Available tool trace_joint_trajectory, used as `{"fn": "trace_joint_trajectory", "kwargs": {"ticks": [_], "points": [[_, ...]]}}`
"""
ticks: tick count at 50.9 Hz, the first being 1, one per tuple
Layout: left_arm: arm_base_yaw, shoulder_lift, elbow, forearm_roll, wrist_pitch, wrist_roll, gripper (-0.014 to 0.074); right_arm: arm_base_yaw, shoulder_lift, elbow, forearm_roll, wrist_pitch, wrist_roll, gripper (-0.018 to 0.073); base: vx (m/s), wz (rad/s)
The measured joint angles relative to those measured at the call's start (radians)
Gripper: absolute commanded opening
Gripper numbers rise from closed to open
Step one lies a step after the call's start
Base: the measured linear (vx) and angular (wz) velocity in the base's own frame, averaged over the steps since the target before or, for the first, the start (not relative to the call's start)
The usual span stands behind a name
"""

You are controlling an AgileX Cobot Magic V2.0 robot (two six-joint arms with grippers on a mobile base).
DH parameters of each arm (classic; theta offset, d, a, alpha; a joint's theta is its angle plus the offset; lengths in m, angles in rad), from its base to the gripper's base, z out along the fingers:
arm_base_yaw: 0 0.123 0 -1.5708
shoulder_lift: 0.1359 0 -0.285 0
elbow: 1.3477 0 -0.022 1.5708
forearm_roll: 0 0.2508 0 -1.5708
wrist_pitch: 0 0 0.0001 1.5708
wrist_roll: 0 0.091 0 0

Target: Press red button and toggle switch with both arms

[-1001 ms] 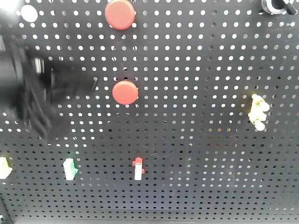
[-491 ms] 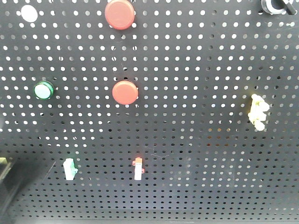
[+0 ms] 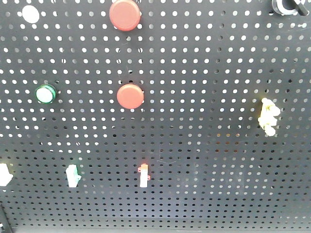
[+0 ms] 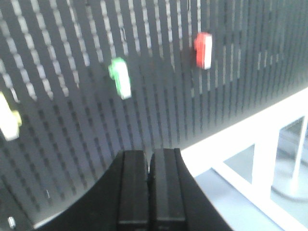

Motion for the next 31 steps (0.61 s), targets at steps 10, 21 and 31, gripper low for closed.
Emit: {"fn": "trace_joint_trajectory", "kwargs": {"ticks": [10, 21, 31], "points": [[0.0, 0.0, 0.008, 0.0, 0.034, -0.002, 0.0001, 0.0, -0.001, 0.01, 0.0, 0.022, 0.001, -0.0003, 0.0, 0.0], [0.0, 0.0, 0.008, 0.0, 0.043, -0.003, 0.0001, 0.0, -0.001, 0.01, 0.0, 0.026, 0.001, -0.0003, 0.0, 0.0], [0.003, -0.005, 0.025, 0.0, 0.016, -0.003, 0.0001, 0.0, -0.001, 0.01, 0.0, 0.028, 0.001, -0.0003, 0.0, 0.0]]}}
